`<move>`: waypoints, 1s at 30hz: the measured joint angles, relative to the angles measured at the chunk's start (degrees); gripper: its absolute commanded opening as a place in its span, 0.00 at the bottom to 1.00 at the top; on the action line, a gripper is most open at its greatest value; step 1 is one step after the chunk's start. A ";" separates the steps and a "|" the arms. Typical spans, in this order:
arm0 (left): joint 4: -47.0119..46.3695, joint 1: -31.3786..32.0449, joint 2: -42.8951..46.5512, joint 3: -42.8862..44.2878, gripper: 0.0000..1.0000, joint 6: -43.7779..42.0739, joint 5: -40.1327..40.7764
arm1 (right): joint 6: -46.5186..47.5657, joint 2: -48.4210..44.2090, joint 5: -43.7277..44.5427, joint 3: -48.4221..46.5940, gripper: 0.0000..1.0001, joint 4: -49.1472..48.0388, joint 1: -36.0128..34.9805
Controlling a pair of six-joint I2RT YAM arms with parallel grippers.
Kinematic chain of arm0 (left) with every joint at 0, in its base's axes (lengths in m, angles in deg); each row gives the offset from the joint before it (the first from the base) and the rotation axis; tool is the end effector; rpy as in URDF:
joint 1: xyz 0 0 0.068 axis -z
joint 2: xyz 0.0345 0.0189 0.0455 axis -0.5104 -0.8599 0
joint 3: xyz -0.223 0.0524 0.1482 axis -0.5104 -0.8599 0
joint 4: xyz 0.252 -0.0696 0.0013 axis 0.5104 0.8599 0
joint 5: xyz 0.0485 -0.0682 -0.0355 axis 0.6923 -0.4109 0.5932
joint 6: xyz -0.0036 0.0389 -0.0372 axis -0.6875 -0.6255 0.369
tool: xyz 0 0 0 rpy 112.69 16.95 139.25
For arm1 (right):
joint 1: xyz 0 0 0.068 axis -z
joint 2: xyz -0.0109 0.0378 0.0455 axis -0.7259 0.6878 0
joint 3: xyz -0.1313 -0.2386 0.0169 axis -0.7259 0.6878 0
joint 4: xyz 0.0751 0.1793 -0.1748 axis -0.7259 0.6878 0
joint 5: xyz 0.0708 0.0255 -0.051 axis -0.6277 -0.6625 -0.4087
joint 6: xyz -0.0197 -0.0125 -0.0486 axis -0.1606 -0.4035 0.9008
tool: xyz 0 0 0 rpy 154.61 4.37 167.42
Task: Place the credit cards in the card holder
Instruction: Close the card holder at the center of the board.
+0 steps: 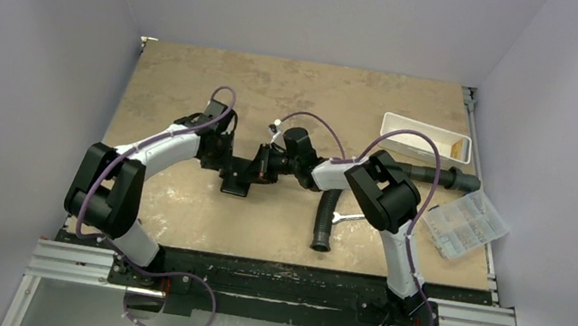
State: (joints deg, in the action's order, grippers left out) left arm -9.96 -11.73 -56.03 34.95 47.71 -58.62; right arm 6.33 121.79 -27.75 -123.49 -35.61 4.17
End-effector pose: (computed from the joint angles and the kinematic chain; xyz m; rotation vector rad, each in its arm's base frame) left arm 0.2877 -0.0962 0.1890 -0.1954 2.6970 -0.1440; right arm 0.3180 0.3191 0.1103 -0.2344 2.4169 1.5854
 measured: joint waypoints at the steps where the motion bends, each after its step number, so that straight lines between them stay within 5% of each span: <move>1: 0.07 0.11 -0.04 0.11 0.30 0.00 0.42 | 0.04 0.00 0.00 0.00 0.02 0.02 0.00; 9: 0.98 0.20 0.68 0.33 0.20 0.00 2.34 | 0.66 0.00 0.00 -0.31 0.02 0.63 -0.02; 17: 0.98 0.20 1.73 0.33 0.28 0.00 2.34 | 1.20 0.00 0.00 -0.55 0.01 1.11 -0.15; 30: 1.05 0.20 2.80 0.31 0.17 0.00 2.34 | 1.84 0.00 0.00 -1.03 0.01 2.10 -0.28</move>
State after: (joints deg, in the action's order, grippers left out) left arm -8.91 -11.53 -53.23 35.26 47.71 -56.28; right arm 8.16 121.79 -27.75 -124.51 -33.51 3.89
